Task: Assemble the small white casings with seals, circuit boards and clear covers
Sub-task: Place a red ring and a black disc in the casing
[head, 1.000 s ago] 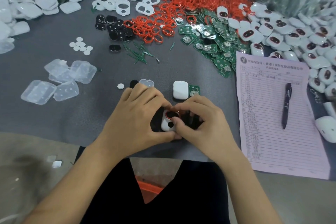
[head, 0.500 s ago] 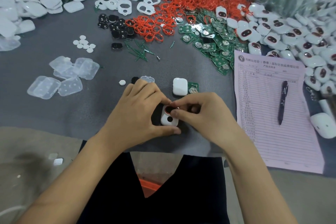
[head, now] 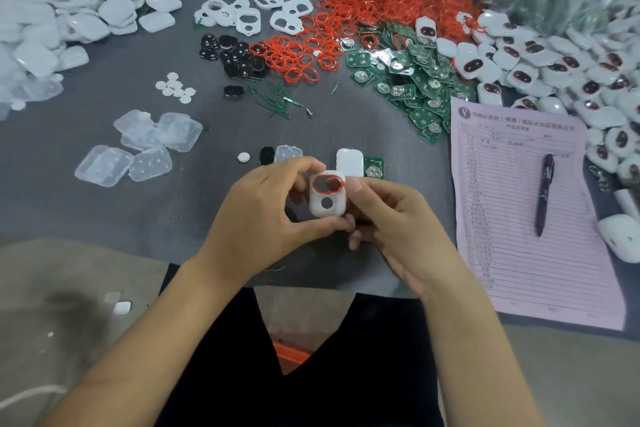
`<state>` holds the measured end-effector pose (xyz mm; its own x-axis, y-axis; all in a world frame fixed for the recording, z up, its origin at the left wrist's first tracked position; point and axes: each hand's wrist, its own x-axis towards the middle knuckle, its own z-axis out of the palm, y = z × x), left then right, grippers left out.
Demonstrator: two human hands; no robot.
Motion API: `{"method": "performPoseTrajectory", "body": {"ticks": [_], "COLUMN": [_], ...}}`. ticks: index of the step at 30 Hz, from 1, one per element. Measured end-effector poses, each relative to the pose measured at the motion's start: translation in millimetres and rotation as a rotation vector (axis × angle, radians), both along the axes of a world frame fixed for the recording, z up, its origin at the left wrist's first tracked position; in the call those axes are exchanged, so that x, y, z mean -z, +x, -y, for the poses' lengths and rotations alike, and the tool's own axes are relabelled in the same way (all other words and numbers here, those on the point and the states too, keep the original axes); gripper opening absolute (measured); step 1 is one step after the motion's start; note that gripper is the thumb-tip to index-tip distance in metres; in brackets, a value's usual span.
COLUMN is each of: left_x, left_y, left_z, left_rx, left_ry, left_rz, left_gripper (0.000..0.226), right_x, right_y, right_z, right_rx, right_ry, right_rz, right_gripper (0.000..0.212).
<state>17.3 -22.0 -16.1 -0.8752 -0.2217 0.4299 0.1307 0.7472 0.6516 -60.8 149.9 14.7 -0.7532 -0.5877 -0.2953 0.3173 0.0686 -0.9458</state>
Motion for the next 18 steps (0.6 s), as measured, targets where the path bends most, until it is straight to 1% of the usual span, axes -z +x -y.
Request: {"method": "performPoseTrajectory", "body": {"ticks": [2, 5, 7, 9, 12, 13, 16, 18], "left_x": [-2.3, -5.1, -7.2, -8.5, -7.7, -7.1, -6.8, -7.1], "left_y": [0.0, -3.2, -6.2, -8.2, -8.5, -8.7, -8.5, -8.6], "left_z": [-1.5, -4.3, -3.9, -1.9, 0.8, 1.8, 5.2, 6.3], "left_rx": [0.013, 0.101, 0.151, 0.185, 0.248, 0.263, 0.301, 0.327], "left_ry": [0.119, 0.468, 0.700, 0.843, 0.908, 0.904, 0.880, 0.847], "left_rz": [0.041, 0.127, 0.156, 0.197, 0.263, 0.272, 0.294, 0.304], "left_gripper": [0.061, 0.049, 0.036, 0.029, 0.024, 0.024, 0.023, 0.023], "right_x": [-0.5, -0.4, 0.9, 2.4, 3.6, 3.1, -0.5, -1.8], "right_y": [-4.7, -11.4, -14.5, -16.2, -17.5, -18.0, -18.6, -17.7], "right_z": [2.2, 2.5, 1.9, 0.6, -1.6, -2.2, -2.6, -2.9], "right_rx": [0.006, -0.006, -0.020, -0.025, -0.065, -0.090, -0.148, -0.151], "right_ry": [-0.047, -0.109, -0.158, -0.181, -0.179, -0.176, -0.159, -0.146], "right_rz": [0.048, 0.164, 0.236, 0.266, 0.270, 0.269, 0.247, 0.224], "right_gripper": [0.024, 0.018, 0.019, 0.019, 0.014, 0.011, 0.013, 0.013]}}
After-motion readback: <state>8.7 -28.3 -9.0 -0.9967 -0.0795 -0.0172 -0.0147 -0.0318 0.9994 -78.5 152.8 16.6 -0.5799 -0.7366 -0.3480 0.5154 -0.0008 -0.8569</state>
